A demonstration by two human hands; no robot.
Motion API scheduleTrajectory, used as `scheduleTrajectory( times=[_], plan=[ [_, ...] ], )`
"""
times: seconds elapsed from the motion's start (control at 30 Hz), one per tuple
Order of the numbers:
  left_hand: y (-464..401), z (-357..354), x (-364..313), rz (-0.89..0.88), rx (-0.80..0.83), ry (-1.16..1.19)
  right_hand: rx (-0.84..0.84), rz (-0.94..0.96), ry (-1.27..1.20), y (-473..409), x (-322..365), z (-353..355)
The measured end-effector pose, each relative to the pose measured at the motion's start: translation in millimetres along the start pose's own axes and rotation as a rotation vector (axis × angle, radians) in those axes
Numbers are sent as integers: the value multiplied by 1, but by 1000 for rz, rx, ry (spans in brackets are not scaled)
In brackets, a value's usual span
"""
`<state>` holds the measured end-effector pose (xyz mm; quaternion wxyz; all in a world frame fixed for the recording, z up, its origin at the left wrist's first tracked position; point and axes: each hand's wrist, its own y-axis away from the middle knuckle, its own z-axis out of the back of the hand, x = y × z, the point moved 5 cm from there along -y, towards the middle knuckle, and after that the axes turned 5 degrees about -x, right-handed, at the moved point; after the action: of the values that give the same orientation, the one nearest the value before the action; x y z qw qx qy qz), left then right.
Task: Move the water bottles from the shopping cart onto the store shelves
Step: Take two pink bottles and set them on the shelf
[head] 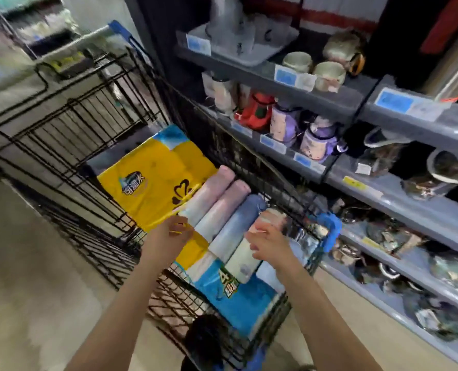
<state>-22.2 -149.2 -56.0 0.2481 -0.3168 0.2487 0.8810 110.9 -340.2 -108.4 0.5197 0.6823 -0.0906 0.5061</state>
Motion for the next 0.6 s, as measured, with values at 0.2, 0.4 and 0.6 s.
scheduleTrajectory(
  times=[0.2,0.4,0.6],
  plan=[
    [-162,-34,19,-112,125,-132,-263,-220,-46,-67,-14,-60],
    [-203,-92,36,-158,254,-325,-397,-308,-59,-98,-11,-87],
    [-223,-94,48,-238,288,-352,-432,-361,251,-126,6,-106]
  ],
)
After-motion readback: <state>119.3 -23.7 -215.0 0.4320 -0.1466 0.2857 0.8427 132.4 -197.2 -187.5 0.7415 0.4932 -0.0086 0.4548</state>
